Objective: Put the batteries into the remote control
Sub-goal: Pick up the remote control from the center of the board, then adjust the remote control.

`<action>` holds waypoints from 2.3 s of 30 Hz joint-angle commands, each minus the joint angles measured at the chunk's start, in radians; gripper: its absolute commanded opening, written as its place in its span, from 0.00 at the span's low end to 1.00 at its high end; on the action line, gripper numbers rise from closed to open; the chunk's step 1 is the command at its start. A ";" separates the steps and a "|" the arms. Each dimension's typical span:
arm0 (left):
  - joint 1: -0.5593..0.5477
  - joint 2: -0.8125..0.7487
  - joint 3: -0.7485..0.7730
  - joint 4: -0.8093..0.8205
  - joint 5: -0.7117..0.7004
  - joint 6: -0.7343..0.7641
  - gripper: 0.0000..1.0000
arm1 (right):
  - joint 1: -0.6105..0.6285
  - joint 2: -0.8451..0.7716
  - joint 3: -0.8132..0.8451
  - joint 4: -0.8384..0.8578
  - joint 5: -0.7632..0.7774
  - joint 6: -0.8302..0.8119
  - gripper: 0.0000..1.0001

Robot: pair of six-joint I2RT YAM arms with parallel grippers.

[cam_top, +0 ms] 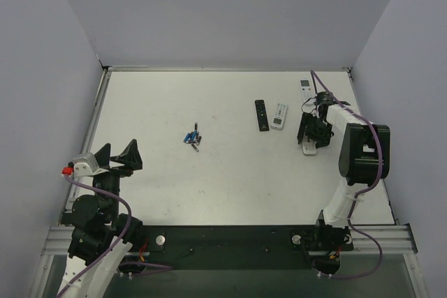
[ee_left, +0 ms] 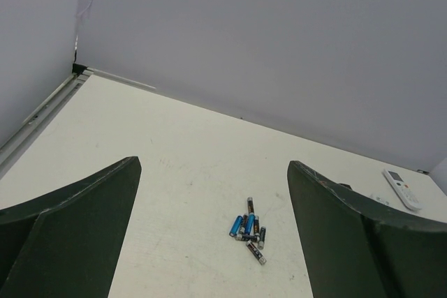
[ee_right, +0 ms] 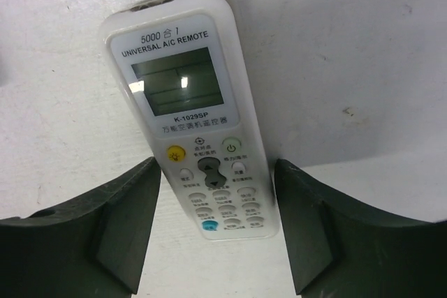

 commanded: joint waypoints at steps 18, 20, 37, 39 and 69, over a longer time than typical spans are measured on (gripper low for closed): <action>0.013 0.431 0.138 0.030 0.457 -0.129 0.97 | 0.250 -0.302 -0.143 0.109 -0.263 0.085 0.13; 0.015 0.479 0.128 0.071 0.514 -0.182 0.97 | 0.291 -0.345 -0.164 0.164 -0.343 0.121 0.13; 0.012 0.896 0.045 0.735 1.004 -0.558 0.98 | 0.623 -0.485 -0.370 0.854 -0.687 0.442 0.13; 0.009 0.939 0.046 0.803 1.048 -0.574 0.98 | 0.641 -0.479 -0.387 0.926 -0.716 0.474 0.13; -0.002 1.116 -0.060 1.329 1.088 -0.936 0.86 | 0.755 -0.324 -0.419 1.583 -0.865 0.809 0.15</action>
